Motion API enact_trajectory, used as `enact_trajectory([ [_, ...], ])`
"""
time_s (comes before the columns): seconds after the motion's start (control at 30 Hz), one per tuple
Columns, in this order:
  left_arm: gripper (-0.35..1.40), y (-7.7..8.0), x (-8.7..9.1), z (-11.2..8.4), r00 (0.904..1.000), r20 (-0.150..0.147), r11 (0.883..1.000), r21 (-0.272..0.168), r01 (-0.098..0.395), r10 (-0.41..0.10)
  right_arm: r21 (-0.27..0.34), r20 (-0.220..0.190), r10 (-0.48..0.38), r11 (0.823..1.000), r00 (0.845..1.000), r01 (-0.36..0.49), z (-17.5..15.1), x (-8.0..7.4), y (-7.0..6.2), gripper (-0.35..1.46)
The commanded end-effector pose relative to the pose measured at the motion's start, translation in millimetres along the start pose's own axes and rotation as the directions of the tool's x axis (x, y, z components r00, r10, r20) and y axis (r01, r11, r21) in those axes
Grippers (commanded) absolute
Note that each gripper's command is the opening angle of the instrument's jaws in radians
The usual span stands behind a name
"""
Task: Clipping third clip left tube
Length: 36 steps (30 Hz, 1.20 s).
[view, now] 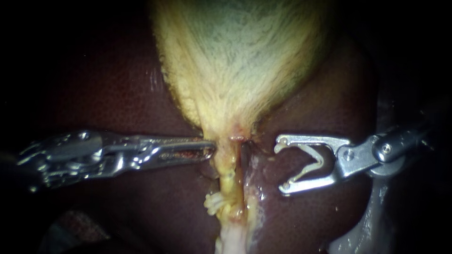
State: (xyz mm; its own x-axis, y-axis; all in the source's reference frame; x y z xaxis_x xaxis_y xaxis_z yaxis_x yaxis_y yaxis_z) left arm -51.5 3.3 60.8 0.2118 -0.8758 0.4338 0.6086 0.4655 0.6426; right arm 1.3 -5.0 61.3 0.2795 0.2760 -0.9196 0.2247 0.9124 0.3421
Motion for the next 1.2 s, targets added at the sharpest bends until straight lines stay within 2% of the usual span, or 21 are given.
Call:
enact_trajectory([
  [0.03,-0.35,0.0,0.0,-0.1,1.0,0.0,1.0,0.0,0.0,0.0,0.001,0.0,-0.001,1.0,1.0,0.001,0.1,-0.1,-0.1,0.6],
  [0.2,-0.35,0.2,-0.2,-1.1,1.0,-0.003,1.0,0.005,0.001,0.0,-0.003,0.003,-0.015,1.0,1.0,0.015,1.9,-0.8,-0.6,0.6],
  [0.33,-0.35,0.6,-0.7,-2.4,1.0,-0.005,1.0,0.008,0.002,-0.002,0.001,0.007,0.054,0.999,0.999,-0.054,4.6,-2.1,-1.4,0.6],
  [0.47,-0.35,1.1,-1.2,-3.8,1.0,-0.002,1.0,-0.004,0.005,-0.005,-0.006,0.014,0.149,0.989,0.989,-0.149,8.0,-3.6,-2.1,0.6],
  [0.57,-0.35,1.4,-1.6,-4.5,1.0,0.002,1.0,-0.008,0.008,-0.008,-0.013,0.017,0.19,0.982,0.982,-0.19,9.9,-4.4,-2.1,0.6],
  [0.8,-0.35,0.9,-1.8,-5.2,0.9999,0.005,1.0,-0.01,0.01,-0.01,-0.032,0.018,0.223,0.974,0.975,-0.222,12.7,-5.4,-0.7,0.58],
  [1.2,-0.35,-0.9,-1.9,-5.9,0.9999,0.014,1.0,-0.014,0.002,-0.002,-0.05,0.022,0.25,0.967,0.968,-0.249,13.1,-8.8,2.4,0.56],
])
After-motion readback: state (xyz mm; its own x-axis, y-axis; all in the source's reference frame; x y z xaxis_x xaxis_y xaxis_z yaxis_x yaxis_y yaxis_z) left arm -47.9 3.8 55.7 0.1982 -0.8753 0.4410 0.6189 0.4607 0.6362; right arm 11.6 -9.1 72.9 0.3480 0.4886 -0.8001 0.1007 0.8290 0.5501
